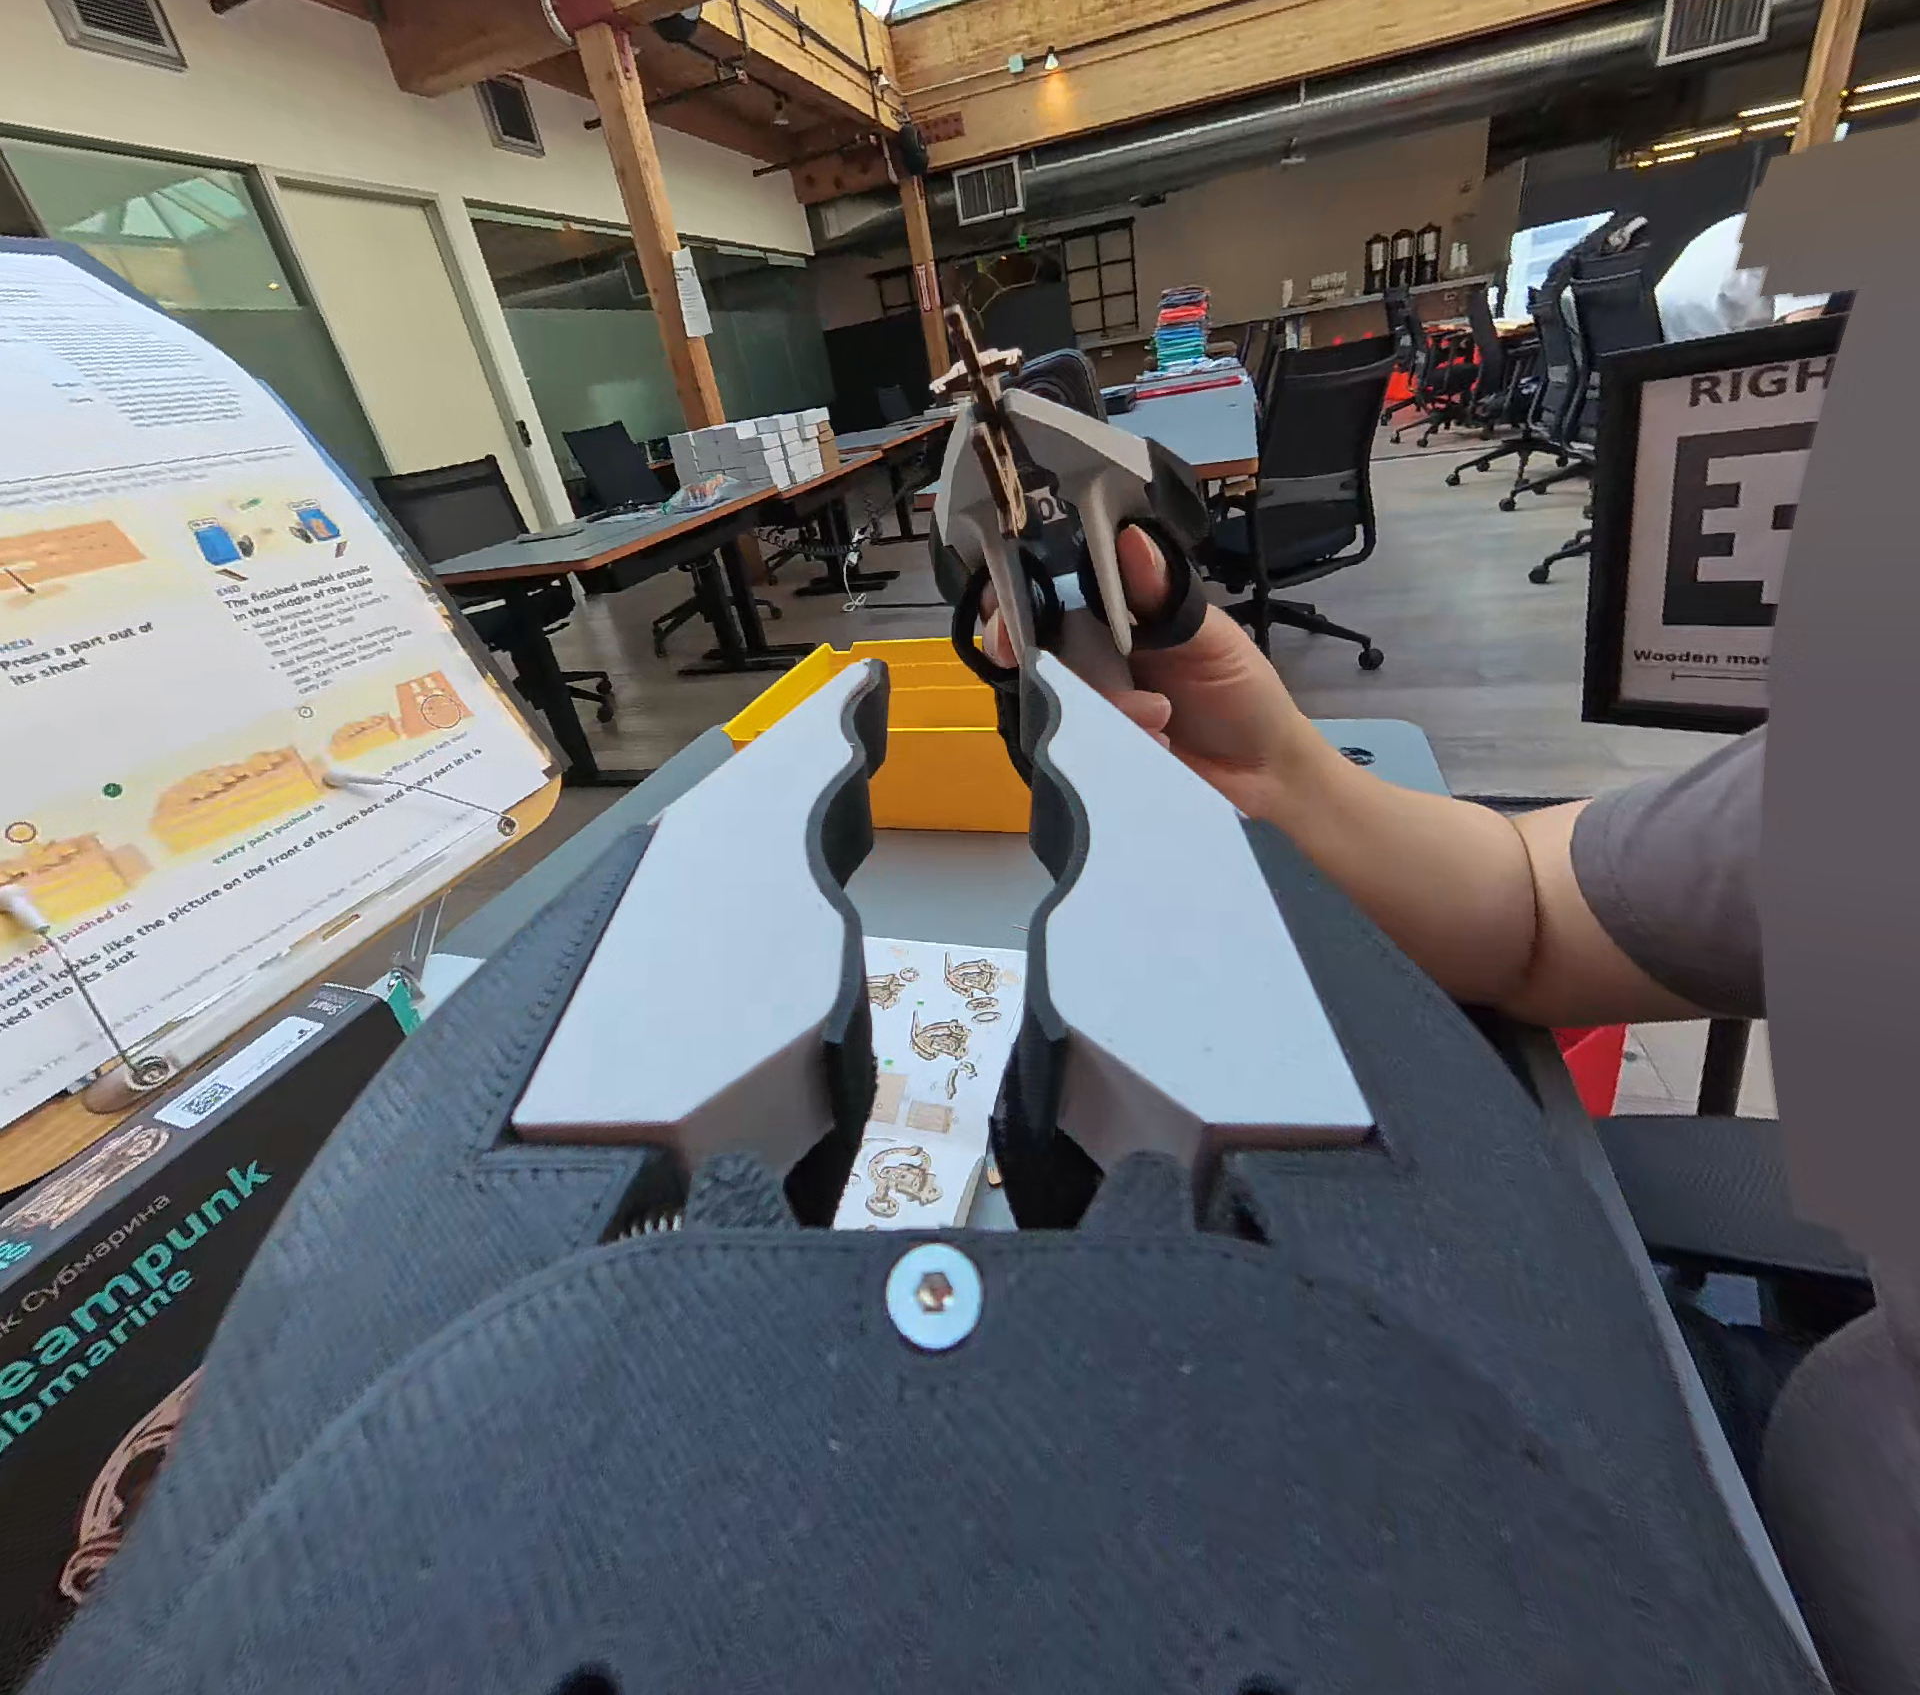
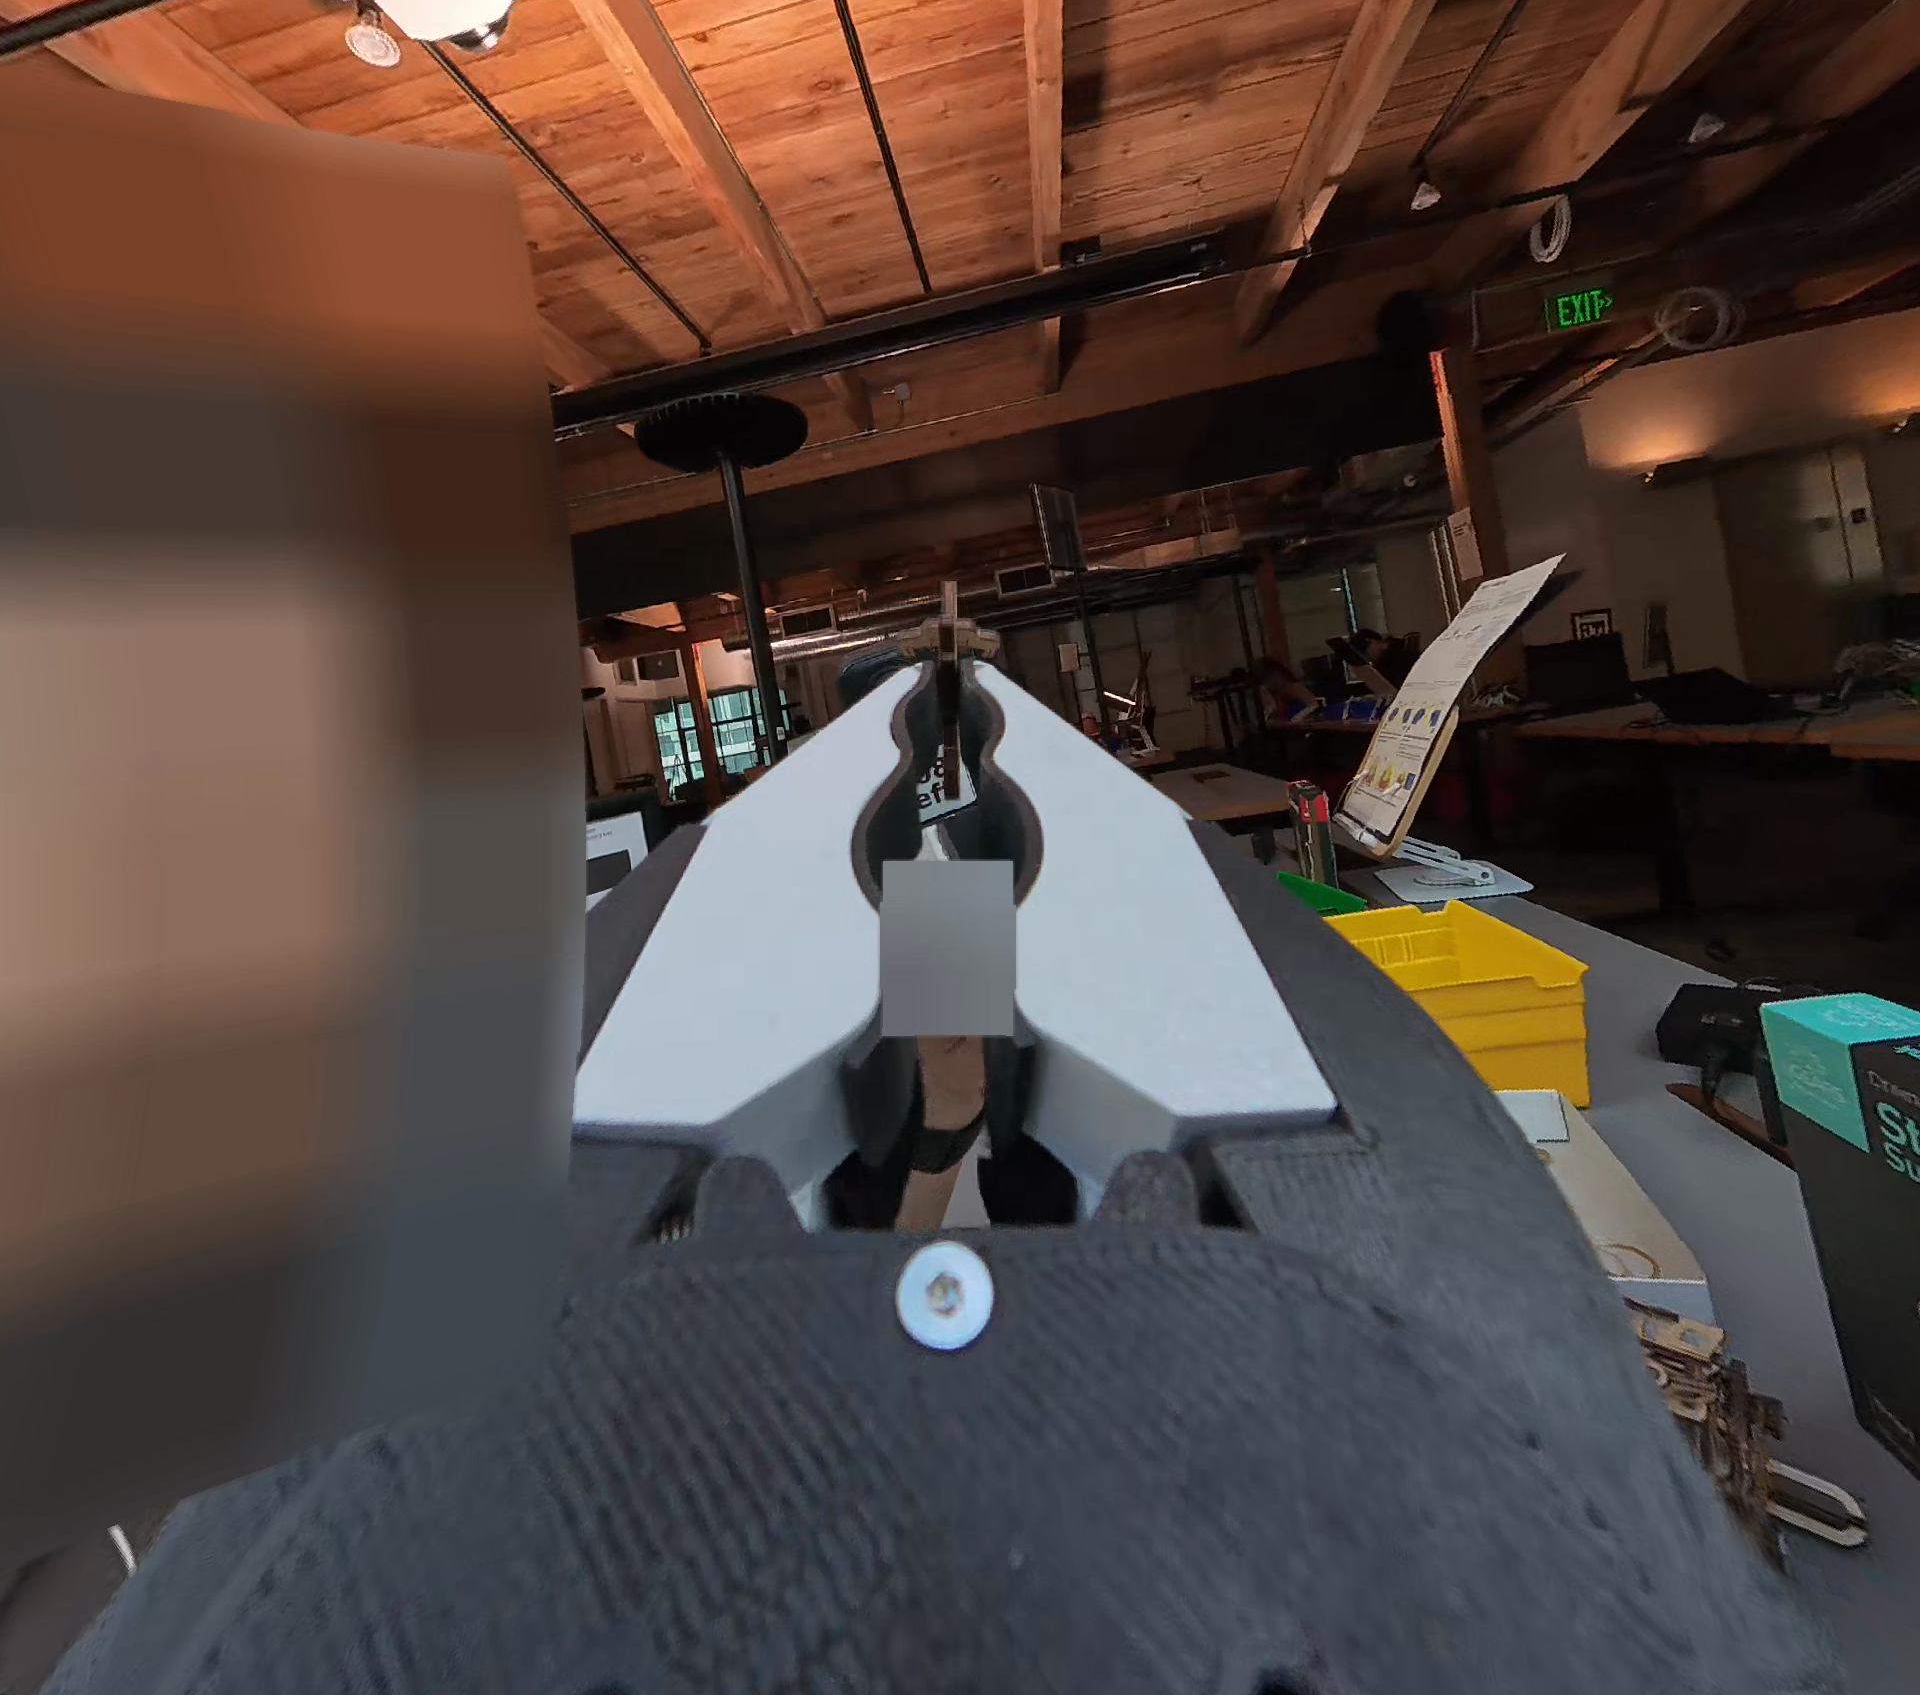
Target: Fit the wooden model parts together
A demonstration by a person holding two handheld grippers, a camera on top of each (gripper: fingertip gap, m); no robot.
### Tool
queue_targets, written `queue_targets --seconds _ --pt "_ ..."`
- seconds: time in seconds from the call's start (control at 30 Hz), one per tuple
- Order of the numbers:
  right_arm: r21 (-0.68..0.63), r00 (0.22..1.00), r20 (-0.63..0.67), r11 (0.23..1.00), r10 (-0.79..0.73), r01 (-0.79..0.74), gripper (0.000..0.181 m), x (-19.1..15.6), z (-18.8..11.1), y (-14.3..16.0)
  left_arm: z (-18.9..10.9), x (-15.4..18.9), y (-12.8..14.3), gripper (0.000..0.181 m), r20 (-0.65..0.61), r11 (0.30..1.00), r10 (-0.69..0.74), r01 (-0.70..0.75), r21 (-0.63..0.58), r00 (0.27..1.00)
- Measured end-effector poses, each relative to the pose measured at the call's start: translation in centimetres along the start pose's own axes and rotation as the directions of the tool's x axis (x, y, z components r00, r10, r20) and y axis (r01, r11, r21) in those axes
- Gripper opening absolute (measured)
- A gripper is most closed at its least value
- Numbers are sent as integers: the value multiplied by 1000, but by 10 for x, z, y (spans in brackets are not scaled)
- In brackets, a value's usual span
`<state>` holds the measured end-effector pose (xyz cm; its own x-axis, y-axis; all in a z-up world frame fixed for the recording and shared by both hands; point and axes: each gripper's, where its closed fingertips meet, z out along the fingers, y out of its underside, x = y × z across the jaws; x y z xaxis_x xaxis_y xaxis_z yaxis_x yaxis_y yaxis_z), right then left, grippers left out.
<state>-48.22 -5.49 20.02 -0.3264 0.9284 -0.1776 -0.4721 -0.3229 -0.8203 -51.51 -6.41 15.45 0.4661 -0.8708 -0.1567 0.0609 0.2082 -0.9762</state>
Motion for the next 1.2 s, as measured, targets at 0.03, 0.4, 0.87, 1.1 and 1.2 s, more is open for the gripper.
queue_targets --seconds 0.03,0.4,0.87,1.1,1.2 --pt "9 1000 -7 1000 14 -14 0 0 1 1 2 0 0 22 20 1000 -6 6 0 1000" --pt "33 993 -104 998 55 -52 0 19 5 26 8 -15 10 7 80 976 -216 215 16 973" --pt "-35 986 -158 998 44 -50 0 47 -2 49 9 -23 27 5 -24 974 -228 228 -9 973" --pt "-206 983 -177 976 39 -76 23 66 -24 72 6 -26 60 0 -73 962 -209 191 -198 975" --pt "-358 980 -194 933 -48 -25 28 69 -64 85 7 -15 99 0 -145 915 -218 150 -376 965"
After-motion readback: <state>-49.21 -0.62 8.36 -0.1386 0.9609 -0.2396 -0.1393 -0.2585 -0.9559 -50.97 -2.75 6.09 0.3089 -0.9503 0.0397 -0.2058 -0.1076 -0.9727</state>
